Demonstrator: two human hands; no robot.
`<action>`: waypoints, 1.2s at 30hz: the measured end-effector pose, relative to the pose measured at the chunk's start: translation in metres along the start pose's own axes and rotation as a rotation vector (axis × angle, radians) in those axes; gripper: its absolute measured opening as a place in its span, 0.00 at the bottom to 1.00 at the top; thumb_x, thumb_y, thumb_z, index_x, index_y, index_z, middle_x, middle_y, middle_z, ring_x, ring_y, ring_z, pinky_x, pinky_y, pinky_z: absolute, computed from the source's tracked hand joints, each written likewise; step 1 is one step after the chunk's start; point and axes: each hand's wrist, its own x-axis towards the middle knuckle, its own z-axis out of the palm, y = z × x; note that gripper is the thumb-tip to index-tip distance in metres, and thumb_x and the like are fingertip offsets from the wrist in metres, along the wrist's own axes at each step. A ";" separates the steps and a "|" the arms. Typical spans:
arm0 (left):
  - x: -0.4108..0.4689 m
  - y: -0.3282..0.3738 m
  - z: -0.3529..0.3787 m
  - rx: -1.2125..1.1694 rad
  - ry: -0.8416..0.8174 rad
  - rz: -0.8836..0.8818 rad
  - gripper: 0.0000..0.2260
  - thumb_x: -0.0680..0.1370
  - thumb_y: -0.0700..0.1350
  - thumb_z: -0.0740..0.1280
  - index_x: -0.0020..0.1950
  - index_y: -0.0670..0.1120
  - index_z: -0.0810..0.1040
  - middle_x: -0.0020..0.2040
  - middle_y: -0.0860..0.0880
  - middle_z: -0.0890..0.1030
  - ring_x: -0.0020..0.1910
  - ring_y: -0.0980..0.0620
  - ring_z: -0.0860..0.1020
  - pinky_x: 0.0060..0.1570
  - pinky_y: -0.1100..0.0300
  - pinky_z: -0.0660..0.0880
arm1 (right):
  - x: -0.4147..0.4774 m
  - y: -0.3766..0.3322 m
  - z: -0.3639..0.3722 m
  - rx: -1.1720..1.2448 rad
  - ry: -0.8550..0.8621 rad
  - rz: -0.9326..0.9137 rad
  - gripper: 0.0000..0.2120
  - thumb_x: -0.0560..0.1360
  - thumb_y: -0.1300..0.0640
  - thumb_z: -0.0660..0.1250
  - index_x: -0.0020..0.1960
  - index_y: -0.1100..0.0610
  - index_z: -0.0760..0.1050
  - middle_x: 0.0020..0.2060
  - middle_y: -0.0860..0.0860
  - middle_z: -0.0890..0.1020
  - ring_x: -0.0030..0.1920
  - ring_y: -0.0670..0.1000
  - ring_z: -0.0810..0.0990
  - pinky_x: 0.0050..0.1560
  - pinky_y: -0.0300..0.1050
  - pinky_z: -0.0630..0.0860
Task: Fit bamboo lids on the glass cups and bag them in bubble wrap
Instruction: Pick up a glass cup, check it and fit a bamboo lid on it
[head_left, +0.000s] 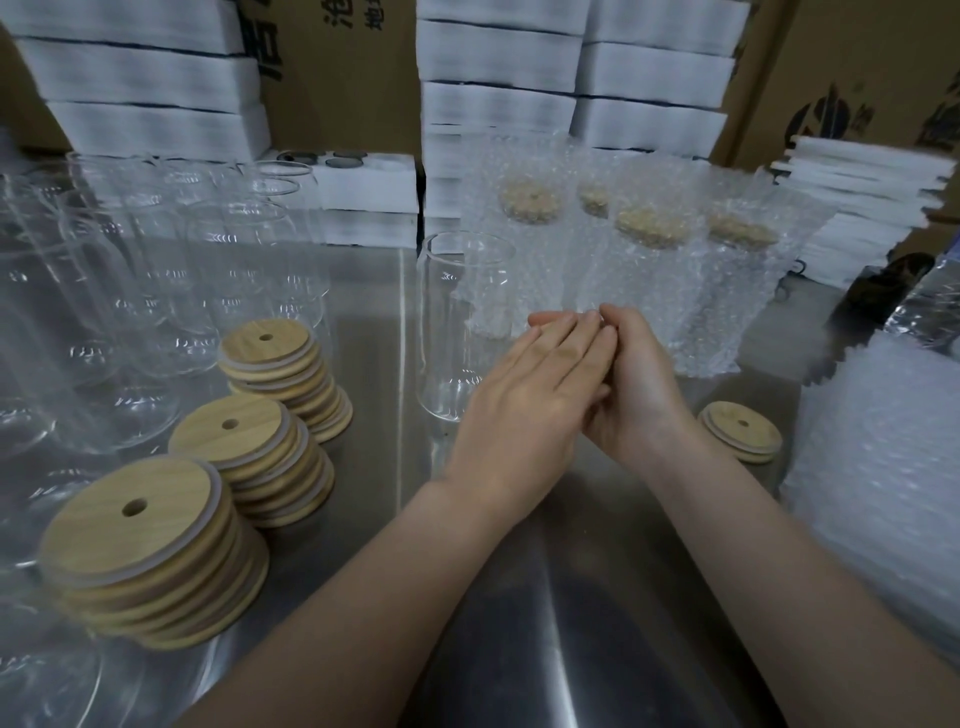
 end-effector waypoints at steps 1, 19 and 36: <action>0.000 0.000 0.000 -0.028 0.030 -0.002 0.16 0.79 0.37 0.60 0.66 0.36 0.77 0.66 0.40 0.77 0.67 0.42 0.75 0.66 0.45 0.72 | 0.001 0.000 -0.001 -0.008 -0.005 -0.004 0.25 0.83 0.49 0.50 0.50 0.62 0.82 0.38 0.53 0.85 0.32 0.45 0.83 0.24 0.33 0.73; 0.006 -0.001 -0.010 -0.613 0.390 -0.619 0.13 0.76 0.41 0.71 0.60 0.45 0.82 0.49 0.52 0.85 0.45 0.60 0.81 0.50 0.62 0.77 | 0.005 0.003 -0.013 -0.296 -0.212 -0.202 0.24 0.73 0.42 0.66 0.54 0.63 0.78 0.35 0.56 0.79 0.23 0.50 0.76 0.21 0.38 0.72; 0.006 0.001 -0.016 -0.476 0.346 -0.491 0.11 0.71 0.40 0.76 0.50 0.45 0.78 0.43 0.58 0.78 0.44 0.61 0.77 0.45 0.75 0.70 | -0.001 -0.002 -0.013 -0.356 -0.285 -0.194 0.20 0.73 0.44 0.65 0.47 0.62 0.77 0.28 0.54 0.78 0.23 0.52 0.75 0.22 0.40 0.72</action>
